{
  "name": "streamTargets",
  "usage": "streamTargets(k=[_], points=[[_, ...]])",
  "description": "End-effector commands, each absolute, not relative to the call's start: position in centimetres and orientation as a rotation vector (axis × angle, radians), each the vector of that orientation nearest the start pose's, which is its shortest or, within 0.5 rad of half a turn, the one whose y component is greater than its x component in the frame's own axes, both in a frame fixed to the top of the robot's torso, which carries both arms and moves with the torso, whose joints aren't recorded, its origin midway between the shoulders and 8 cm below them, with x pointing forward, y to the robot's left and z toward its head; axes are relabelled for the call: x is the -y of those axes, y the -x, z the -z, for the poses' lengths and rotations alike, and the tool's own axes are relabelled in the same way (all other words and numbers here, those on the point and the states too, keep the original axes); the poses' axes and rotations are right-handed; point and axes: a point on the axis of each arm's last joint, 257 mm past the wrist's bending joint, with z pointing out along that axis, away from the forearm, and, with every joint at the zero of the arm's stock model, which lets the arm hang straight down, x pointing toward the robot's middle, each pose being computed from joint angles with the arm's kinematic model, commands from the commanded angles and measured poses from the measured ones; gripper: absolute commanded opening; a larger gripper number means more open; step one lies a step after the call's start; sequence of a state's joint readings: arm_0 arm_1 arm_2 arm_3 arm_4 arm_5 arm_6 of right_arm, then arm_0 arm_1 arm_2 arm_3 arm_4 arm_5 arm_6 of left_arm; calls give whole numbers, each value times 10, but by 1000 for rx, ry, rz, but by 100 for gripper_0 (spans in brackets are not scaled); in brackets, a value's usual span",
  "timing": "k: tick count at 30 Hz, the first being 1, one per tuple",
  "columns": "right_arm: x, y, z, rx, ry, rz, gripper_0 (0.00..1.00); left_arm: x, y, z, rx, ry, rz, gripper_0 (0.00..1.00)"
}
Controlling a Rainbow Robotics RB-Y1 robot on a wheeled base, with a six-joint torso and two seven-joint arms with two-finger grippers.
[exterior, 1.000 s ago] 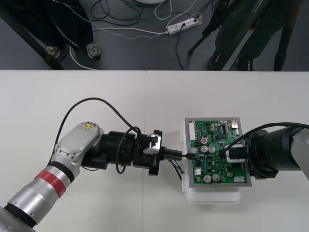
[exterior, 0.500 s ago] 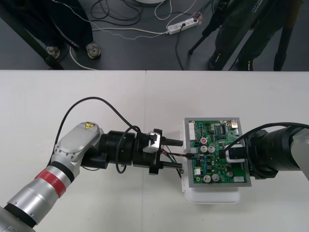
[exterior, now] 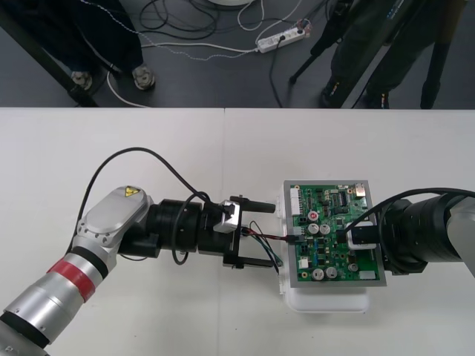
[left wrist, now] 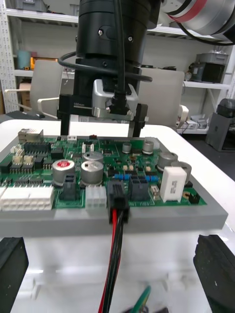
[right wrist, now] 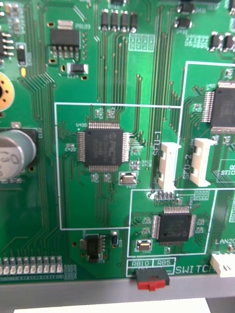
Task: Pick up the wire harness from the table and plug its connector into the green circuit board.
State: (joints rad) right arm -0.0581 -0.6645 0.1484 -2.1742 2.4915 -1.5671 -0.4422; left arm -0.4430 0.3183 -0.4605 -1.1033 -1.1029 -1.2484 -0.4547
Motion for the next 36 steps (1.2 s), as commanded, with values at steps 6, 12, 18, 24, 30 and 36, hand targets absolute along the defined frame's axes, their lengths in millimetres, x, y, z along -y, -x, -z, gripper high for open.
streamTargets(k=[6, 12, 18, 24, 30, 36], points=[[240, -388, 259, -1750, 2025, 364, 100, 1, -380, 224, -942, -1529, 903, 100], [259, -391, 258, -1762, 2030, 360, 100, -35, -383, 217, -959, -1587, 867, 100], [291, -390, 265, -1776, 2082, 326, 100, -67, -385, 208, -975, -1630, 829, 100], [312, -393, 253, -1785, 2033, 257, 100, -96, -388, 193, -1003, -1674, 796, 100], [309, -394, 232, -1738, 1939, 131, 100, -122, -382, 172, -1045, -1719, 814, 100], [289, -384, 204, -1659, 1890, -16, 100, -146, -391, 147, -1099, -1721, 740, 100]])
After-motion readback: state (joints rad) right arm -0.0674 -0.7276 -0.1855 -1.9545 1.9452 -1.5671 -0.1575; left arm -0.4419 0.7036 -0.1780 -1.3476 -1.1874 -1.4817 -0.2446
